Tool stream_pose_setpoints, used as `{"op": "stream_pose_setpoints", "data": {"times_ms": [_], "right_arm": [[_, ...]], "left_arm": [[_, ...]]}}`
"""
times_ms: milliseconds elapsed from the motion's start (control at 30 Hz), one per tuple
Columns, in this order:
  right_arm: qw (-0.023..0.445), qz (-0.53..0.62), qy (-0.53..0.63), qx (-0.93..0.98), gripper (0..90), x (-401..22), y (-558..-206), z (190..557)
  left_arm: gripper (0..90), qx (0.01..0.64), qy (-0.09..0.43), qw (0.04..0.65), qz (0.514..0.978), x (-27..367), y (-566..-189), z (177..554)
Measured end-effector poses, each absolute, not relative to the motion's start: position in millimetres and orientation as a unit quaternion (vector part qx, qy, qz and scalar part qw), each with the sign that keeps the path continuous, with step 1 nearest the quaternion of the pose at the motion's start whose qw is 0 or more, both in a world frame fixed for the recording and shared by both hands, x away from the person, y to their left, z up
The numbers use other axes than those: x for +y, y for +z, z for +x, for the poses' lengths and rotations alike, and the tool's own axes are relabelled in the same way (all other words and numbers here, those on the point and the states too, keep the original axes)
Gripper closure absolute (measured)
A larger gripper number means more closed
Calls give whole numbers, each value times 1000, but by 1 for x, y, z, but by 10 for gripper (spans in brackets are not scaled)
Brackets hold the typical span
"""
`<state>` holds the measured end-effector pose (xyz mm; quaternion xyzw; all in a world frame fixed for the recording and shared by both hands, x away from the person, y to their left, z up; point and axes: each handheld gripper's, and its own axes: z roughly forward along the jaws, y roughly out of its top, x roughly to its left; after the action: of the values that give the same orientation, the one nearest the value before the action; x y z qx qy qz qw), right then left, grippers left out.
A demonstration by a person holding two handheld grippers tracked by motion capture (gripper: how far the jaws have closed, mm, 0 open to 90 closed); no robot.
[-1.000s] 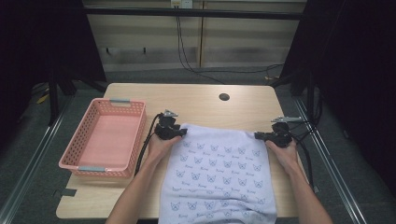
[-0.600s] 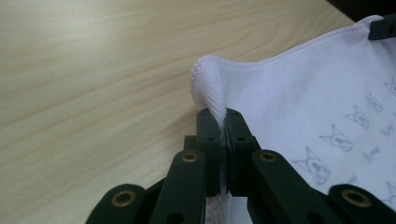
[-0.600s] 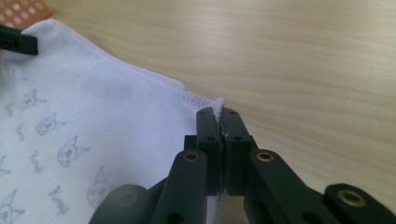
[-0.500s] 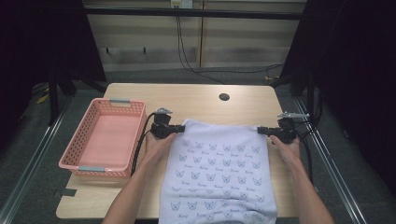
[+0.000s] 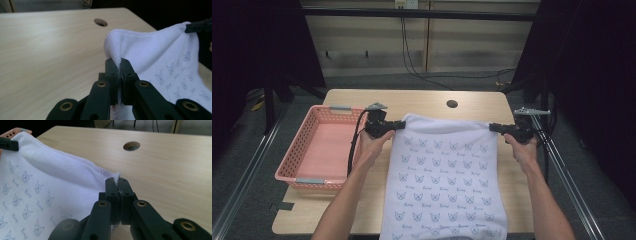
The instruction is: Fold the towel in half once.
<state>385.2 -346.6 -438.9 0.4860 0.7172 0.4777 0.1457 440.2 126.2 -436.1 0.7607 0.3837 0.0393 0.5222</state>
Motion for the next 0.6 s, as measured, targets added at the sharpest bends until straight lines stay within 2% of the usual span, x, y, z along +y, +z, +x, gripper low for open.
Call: {"op": "stream_pose_setpoints", "data": {"times_ms": [600], "right_arm": [[189, 455, 500, 712, 887, -324, -349, 414]], "left_arm": [[867, 366, 108, 533, 755, 145, -369, 444]]}}
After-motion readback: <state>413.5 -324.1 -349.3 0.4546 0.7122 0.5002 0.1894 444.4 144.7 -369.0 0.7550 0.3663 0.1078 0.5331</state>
